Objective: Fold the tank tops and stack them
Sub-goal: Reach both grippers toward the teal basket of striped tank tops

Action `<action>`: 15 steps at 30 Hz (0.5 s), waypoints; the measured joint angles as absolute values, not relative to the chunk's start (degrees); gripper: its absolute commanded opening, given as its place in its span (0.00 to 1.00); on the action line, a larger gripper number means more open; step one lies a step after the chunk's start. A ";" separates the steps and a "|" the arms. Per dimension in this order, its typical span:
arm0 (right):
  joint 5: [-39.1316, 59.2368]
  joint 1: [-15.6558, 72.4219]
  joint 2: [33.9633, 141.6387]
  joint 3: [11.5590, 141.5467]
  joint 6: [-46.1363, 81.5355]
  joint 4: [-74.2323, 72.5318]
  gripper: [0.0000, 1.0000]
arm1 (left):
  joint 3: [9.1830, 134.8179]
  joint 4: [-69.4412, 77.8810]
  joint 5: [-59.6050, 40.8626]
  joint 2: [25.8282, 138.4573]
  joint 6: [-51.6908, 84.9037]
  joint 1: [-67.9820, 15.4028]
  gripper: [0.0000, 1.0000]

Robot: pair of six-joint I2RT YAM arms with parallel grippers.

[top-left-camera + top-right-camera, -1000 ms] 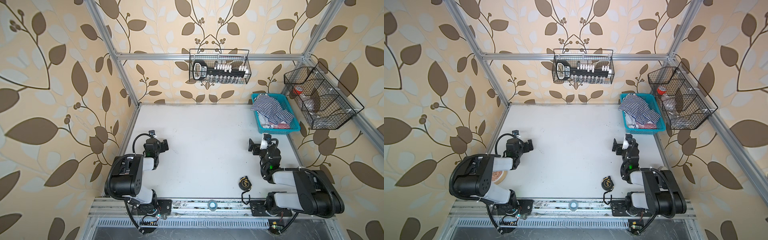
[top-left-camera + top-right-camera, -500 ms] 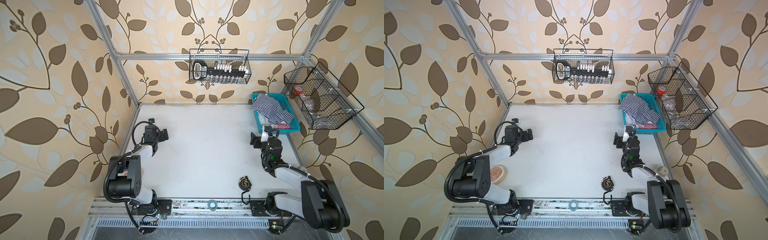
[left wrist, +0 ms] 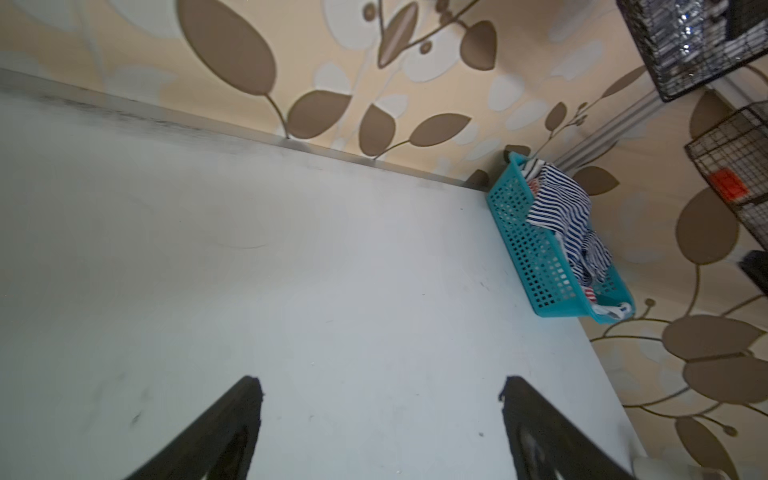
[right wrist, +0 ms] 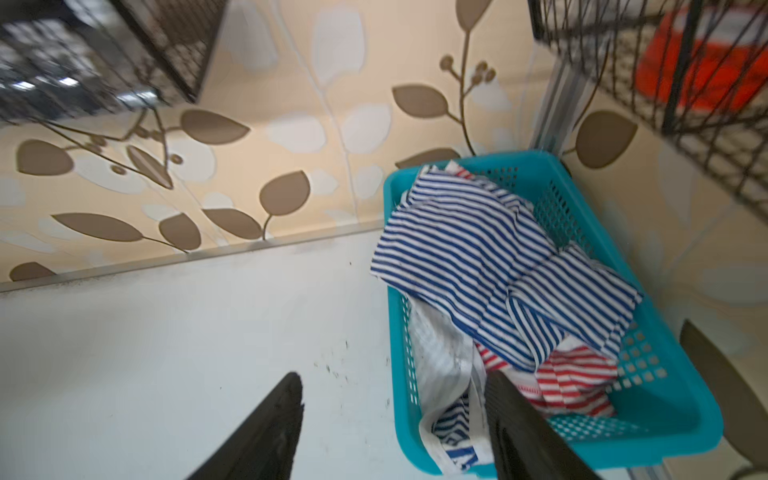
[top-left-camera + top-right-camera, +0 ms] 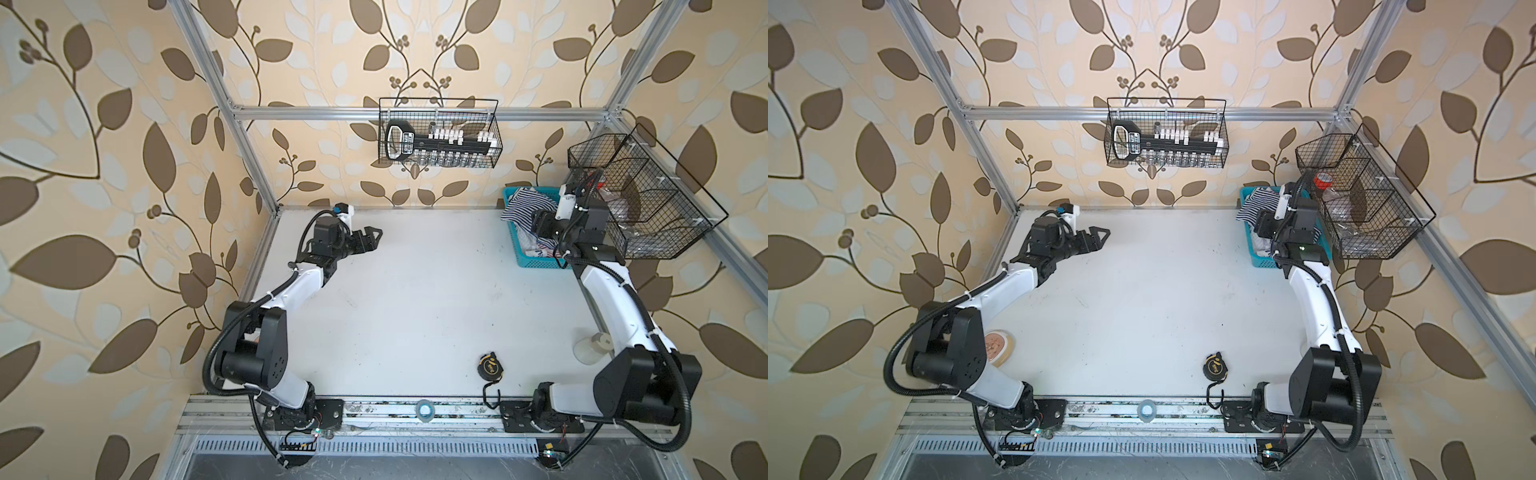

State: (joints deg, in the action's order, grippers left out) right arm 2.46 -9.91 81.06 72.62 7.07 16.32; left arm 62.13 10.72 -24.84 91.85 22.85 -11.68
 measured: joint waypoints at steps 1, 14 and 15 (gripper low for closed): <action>2.94 -10.33 82.08 73.19 7.38 17.98 0.66 | 64.18 10.52 -25.58 93.80 23.27 -12.69 0.90; 11.88 -15.68 99.74 79.59 11.77 22.28 0.53 | 78.17 10.02 -32.36 106.67 28.12 -21.96 0.88; 12.45 -15.94 101.34 80.42 12.43 21.63 0.52 | 78.30 10.00 -32.62 106.72 28.27 -22.33 0.88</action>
State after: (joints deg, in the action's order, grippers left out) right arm 12.45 -15.94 101.34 80.42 12.43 21.63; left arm 78.30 10.00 -32.62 106.72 28.27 -22.33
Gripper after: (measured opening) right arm 0.537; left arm 0.878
